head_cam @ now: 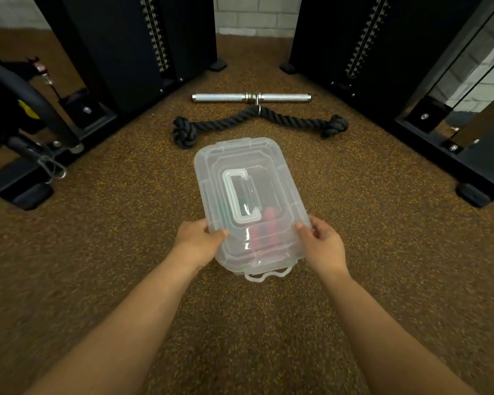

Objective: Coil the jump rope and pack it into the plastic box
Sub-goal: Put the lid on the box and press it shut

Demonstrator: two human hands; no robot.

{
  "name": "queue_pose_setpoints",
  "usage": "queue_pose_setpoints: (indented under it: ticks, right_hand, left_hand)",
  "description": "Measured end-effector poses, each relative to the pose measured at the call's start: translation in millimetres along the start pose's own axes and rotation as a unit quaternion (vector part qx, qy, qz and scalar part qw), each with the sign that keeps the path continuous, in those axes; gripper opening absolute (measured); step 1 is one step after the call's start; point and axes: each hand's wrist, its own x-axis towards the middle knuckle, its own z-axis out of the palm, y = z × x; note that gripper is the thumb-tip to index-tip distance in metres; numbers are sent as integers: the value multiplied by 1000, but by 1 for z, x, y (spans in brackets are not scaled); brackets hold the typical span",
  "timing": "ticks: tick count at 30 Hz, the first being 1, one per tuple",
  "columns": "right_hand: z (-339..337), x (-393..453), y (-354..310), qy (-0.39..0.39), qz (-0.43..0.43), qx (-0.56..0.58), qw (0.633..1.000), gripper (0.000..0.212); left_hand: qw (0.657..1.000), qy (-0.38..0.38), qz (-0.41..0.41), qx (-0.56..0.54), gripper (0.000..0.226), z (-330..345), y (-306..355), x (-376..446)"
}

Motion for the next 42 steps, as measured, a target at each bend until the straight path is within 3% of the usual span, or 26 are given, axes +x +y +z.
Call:
queue_pose_setpoints:
  ticks: [9,12,18,27,42]
  right_hand:
    - [1,3,8,19,24,1,1000,12]
    - [1,4,8,14,34,7,999,26]
    - [-5,8,8,9,47,25,999,33]
    - [-7,13,12,-25,88,11,996,11]
    - [4,-35,22,-10,99,91,991,13]
  left_hand:
    - [999,-27,-18,20,33,8,-5,8]
    - [999,-32,-31,3,31,9,-6,11]
    - [998,-26,-47,-19,25,10,-10,15]
    - [997,-25,-49,-59,29,5,-12,15]
    - [997,-40,-11,-61,30,-5,-22,10]
